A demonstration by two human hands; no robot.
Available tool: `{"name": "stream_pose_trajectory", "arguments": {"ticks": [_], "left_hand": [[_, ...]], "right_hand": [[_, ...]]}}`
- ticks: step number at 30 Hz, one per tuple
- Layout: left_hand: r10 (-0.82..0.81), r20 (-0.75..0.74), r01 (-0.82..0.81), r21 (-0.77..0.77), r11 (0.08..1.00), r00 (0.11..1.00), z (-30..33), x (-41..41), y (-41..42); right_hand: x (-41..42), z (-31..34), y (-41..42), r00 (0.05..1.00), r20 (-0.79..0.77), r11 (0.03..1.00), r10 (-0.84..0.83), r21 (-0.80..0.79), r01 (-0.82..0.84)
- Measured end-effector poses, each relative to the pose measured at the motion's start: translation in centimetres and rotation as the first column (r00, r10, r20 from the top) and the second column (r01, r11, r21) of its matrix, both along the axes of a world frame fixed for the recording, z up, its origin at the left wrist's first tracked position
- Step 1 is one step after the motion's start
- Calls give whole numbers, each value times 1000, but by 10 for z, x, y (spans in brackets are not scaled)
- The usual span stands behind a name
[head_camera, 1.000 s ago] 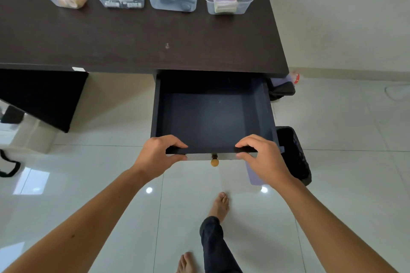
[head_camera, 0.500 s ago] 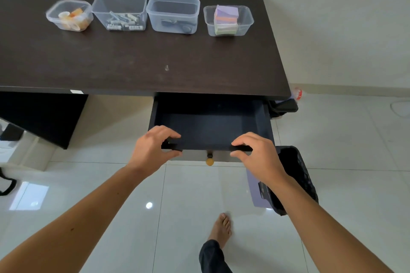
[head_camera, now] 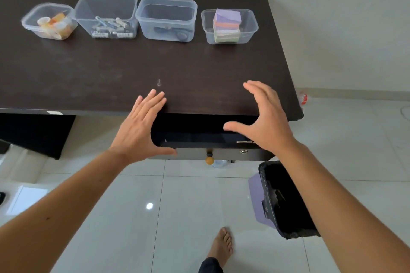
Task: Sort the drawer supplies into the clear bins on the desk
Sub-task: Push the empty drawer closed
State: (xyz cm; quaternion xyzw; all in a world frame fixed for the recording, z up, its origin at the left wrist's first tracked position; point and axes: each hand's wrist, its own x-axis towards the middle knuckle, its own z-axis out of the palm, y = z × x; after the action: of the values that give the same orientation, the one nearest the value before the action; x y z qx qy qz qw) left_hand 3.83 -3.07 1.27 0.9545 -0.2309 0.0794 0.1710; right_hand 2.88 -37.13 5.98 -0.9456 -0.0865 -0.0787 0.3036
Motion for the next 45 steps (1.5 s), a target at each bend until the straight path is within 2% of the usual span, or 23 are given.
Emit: {"name": "stream_pose_trajectory", "arguments": {"ticks": [2,4,7,10,13,16,22,34,40,45], "left_hand": [[-31,9,31,30,999,999,-5,7,4],[-36,22,35,48,998,999,-8,12,5],[-47,45,46,17,999,998,-11,14,8],[-20,115,27,-56,998,993,-14,19,7],[54,259,-19,-138,990,964,-23,28,3],[110,348,-42,-199,979,931,-31,36,-2],[204,432,-96,-260,961,878,-40,45,-11],[199,463,-113,-207,972,864,-44,45,-13],[211,426,-144,-184,972,880,-41,42,-16],[205,324,-167,-143,976,924,-38,37,-12]], "right_hand": [[6,-6,1,981,-153,975,123,-165,-148],[7,-20,0,958,-224,932,181,-273,-240],[9,-38,-3,969,-154,896,194,-375,-239],[12,-47,-4,983,-32,933,178,-311,-179],[17,-61,-2,984,133,975,116,-207,-87],[21,-74,2,966,251,984,53,-178,-8],[27,-89,13,912,407,976,-45,-176,127],[27,-96,16,901,430,963,-63,-211,168],[25,-94,16,915,396,962,-76,-211,171],[22,-87,18,939,334,963,-78,-218,158]]}}
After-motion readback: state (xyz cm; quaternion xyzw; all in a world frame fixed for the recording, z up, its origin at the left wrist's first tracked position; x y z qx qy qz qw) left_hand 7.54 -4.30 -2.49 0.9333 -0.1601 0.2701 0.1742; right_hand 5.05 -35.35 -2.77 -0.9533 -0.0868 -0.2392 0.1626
